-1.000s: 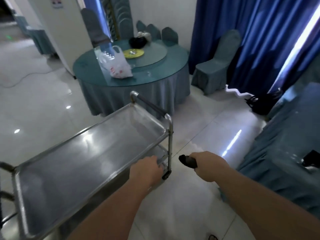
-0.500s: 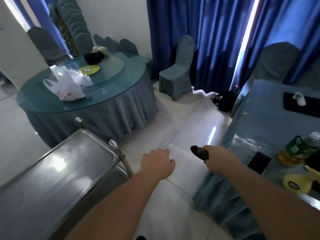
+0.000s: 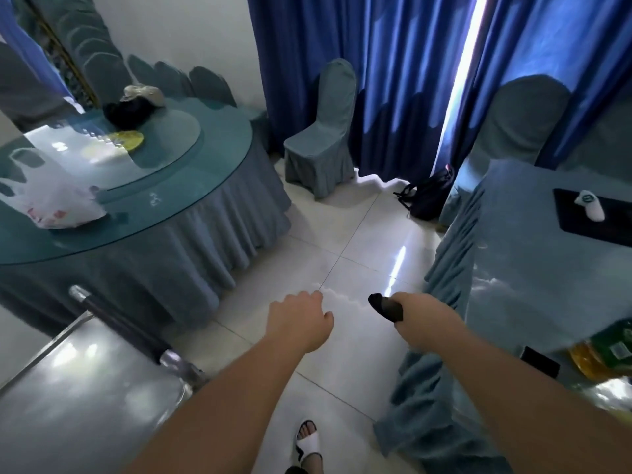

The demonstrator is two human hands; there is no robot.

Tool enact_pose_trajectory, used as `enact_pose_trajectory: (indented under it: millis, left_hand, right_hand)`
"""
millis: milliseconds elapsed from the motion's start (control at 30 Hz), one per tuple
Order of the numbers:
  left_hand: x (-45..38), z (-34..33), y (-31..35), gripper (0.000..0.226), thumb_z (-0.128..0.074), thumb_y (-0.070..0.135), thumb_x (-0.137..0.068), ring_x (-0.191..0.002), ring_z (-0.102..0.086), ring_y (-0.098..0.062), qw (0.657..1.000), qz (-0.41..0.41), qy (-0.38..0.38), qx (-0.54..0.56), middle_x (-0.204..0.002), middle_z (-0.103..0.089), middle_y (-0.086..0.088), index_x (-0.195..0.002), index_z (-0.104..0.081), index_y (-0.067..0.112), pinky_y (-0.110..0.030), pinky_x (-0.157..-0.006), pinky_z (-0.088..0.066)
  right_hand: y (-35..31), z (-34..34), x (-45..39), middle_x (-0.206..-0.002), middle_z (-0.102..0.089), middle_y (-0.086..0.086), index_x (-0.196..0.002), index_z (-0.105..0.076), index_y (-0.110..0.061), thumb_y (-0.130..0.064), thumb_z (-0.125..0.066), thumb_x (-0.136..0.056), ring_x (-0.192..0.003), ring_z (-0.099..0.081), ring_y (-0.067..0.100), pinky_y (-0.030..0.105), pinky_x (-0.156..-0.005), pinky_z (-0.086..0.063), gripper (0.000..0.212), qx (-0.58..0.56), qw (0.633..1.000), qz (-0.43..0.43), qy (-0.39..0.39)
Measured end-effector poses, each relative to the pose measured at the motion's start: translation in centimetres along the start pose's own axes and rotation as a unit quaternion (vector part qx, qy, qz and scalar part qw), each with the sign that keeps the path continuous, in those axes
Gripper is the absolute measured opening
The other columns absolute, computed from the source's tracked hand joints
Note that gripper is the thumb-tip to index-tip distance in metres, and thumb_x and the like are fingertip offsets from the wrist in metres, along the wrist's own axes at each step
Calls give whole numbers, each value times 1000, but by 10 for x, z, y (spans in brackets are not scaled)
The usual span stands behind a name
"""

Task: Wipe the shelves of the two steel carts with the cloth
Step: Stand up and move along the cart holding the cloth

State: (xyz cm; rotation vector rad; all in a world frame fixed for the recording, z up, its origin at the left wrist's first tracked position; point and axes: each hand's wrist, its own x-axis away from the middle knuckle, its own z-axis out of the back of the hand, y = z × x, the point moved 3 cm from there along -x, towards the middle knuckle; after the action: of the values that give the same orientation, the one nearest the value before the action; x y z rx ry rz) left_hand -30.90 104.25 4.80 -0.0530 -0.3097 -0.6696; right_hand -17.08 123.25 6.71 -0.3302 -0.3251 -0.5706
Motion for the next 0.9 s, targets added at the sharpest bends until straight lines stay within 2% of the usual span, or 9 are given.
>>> enact_pose_trajectory:
  millis: [167, 267, 433, 667, 900]
  left_hand:
    - [-77, 24, -58, 58, -36, 55, -104, -128, -59, -27, 999, -3, 13, 45, -147, -58, -3, -154, -43, 27, -47, -105, -47]
    - [-113, 37, -92, 55, -37, 54, -105, -126, -60, -27, 998, 11, 3, 55, -144, -60, -4, -151, -47, 25, -44, -103, -49]
    - [-159, 52, -147, 54, -37, 53, -104, -123, -61, -27, 996, 43, 3, 74, -141, -61, -5, -148, -49, 24, -44, -98, -50]
    - [-220, 60, -225, 52, -34, 50, -103, -115, -62, -28, 985, 141, -10, 102, -134, -62, -7, -142, -52, 22, -44, -91, -49]
    - [-280, 81, -295, 42, -39, 49, -105, -117, -60, -30, 948, 277, 16, 156, -130, -62, -5, -134, -54, 24, -45, -96, -49]
  right_hand:
    - [-46, 35, -75, -93, -63, -3, -106, -55, -27, -18, -53, -91, -84, -63, 21, 40, -80, -59, 17, 31, 999, -18, -3]
    - [-82, 56, -119, -91, -62, -5, -103, -55, -29, -18, -52, -91, -81, -64, 20, 40, -80, -60, 16, 20, 1000, -18, 2]
    - [-152, 77, -190, -93, -64, -4, -110, -58, -28, -22, -52, -93, -82, -65, 21, 40, -76, -60, 19, 17, 999, 41, -11]
    - [-223, 88, -301, -93, -66, -2, -109, -59, -26, -22, -57, -93, -84, -65, 21, 41, -80, -59, 16, 40, 991, 116, -48]
    - [-306, 111, -436, -88, -65, -3, -106, -60, -32, -30, -60, -94, -78, -62, 19, 38, -75, -56, 12, 95, 961, 246, -79]
